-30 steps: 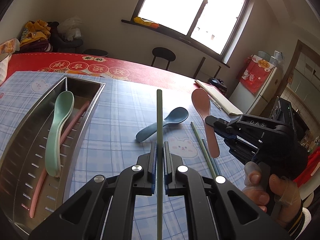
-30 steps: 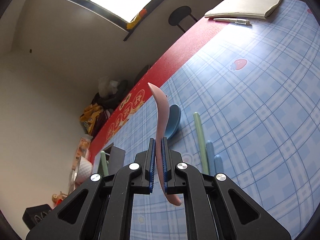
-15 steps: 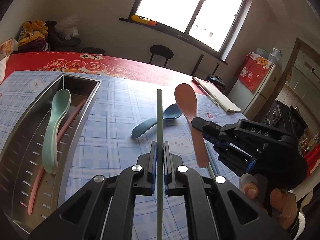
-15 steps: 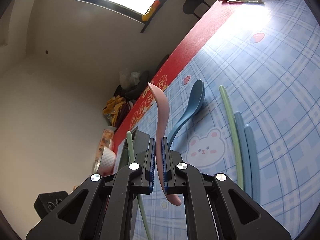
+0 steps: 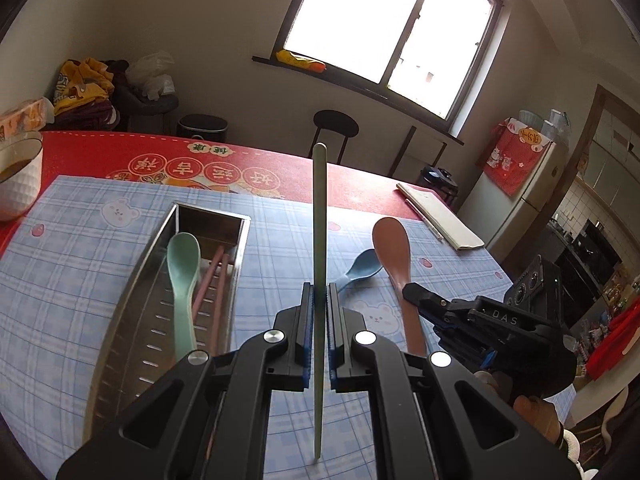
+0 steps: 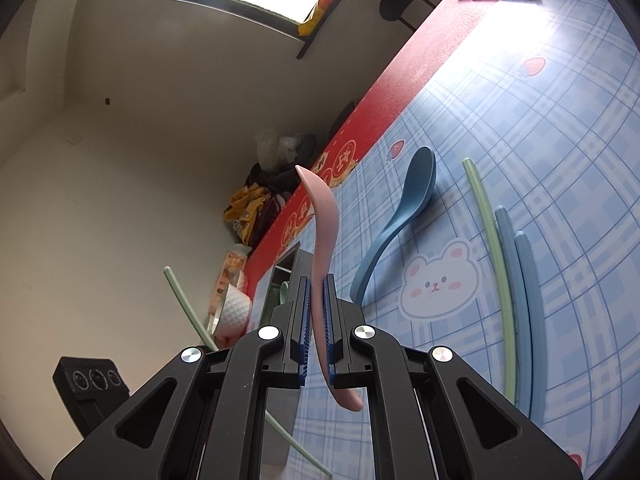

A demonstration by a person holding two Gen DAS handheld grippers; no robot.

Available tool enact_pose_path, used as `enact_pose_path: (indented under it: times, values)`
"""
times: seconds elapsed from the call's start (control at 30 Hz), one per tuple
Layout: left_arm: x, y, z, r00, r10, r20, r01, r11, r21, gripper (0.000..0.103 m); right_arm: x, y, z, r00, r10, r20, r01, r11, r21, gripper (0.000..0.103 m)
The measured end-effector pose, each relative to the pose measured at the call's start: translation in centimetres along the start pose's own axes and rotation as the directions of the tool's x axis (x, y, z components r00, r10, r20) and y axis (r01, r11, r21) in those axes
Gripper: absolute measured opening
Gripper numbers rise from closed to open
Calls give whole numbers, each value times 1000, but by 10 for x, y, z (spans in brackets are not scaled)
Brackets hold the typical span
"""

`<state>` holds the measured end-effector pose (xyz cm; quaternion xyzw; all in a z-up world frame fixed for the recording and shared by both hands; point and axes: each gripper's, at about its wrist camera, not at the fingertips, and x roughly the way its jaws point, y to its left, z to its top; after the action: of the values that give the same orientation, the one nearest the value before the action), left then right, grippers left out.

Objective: Organize utensils
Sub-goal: 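Carry the green chopstick into the steel caddy and open the left gripper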

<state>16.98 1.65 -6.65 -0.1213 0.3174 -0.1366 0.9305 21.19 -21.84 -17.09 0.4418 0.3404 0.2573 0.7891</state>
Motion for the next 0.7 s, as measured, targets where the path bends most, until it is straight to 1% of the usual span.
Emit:
enact_pose_path:
  times: [0.13, 0.17, 0.27, 0.33, 0.5, 0.7]
  values:
    - [-17, 17, 18, 997, 74, 35, -75, 997, 17, 6, -2, 0, 1, 1000, 4, 6, -4, 1000, -6, 6]
    - [-22, 19, 21, 996, 83, 43, -84, 996, 20, 0, -2, 0, 1, 1000, 4, 6, -4, 1000, -4, 6]
    - [-35, 24, 25, 993, 97, 67, -100, 995, 32, 0, -2, -2, 1, 1000, 4, 3, -4, 1000, 3, 6]
    - [-38, 25, 24, 993, 97, 66, -99, 995, 33, 0, -4, -2, 0, 1000, 3, 2, -3, 1000, 2, 6]
    - [-26, 27, 15, 996, 85, 10, -85, 996, 13, 0, -4, -1, -1, 1000, -5, 7, 5, 1000, -4, 6]
    - [-10, 43, 16, 996, 71, -52, -74, 995, -61, 1, -5, -4, 0, 1000, -8, 8, 8, 1000, 11, 6]
